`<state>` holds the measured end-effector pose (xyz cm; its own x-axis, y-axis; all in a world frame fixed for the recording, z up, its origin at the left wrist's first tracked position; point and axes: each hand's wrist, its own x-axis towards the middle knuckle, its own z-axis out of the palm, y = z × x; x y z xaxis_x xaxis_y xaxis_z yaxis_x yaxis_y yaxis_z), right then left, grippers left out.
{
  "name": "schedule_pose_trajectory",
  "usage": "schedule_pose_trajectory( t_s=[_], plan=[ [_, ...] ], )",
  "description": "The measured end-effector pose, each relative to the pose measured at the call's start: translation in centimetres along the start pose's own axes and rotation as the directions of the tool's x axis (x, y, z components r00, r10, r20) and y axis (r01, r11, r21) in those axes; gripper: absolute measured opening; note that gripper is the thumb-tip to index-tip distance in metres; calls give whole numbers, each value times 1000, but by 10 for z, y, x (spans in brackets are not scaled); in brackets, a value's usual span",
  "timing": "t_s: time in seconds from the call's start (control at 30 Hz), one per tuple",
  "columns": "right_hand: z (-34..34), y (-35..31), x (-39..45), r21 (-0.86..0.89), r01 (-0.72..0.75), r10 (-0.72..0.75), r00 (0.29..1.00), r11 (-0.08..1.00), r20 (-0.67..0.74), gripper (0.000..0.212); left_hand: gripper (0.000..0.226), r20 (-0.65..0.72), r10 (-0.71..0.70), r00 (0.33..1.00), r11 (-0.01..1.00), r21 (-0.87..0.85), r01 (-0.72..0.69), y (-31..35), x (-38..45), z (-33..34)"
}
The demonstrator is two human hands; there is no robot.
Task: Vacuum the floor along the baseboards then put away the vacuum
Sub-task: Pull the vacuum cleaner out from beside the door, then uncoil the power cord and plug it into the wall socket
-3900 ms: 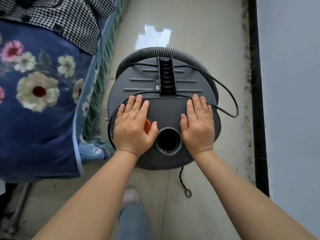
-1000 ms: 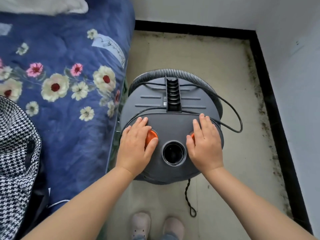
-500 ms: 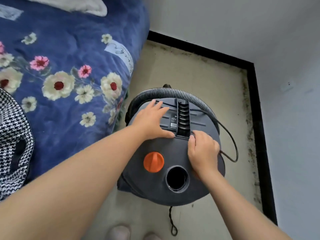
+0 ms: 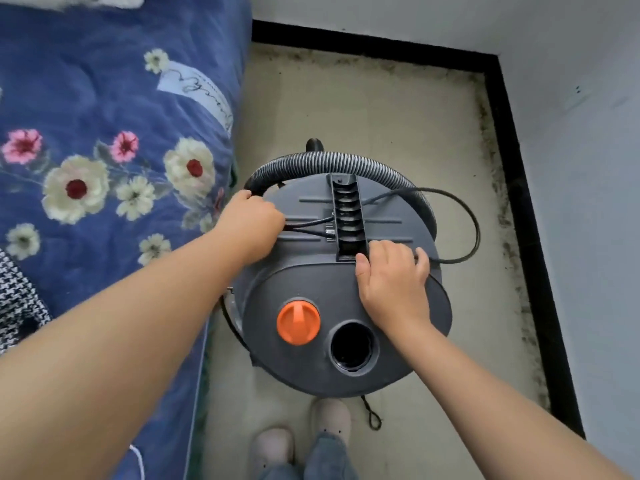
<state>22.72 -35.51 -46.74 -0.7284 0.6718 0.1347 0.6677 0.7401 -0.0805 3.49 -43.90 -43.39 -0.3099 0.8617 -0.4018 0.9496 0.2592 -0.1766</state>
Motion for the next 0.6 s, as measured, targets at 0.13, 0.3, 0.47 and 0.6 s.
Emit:
schedule_pose_trajectory(
  t_s=[0.13, 0.3, 0.47, 0.6],
  plan=[
    [-1, -1, 0, 70, 4, -3, 1000, 998, -12, 37, 16, 111, -258, 960, 889, -362, 280, -21, -63, 27],
    [-8, 2, 0, 205, 52, -52, 999, 977, -6, 47, 19, 164, -347, 924, 496, -804, 329, -33, -150, 40],
    [-39, -37, -29, 437, 114, -76, 992, 892, -103, 39, 8, 140, -345, 928, 174, -962, 210, -22, -210, 36],
    [-74, -129, -52, 732, -604, 104, 789, 316, 606, 46, 34, 140, -319, 937, 101, -978, 181, -11, -249, 42]
  ],
)
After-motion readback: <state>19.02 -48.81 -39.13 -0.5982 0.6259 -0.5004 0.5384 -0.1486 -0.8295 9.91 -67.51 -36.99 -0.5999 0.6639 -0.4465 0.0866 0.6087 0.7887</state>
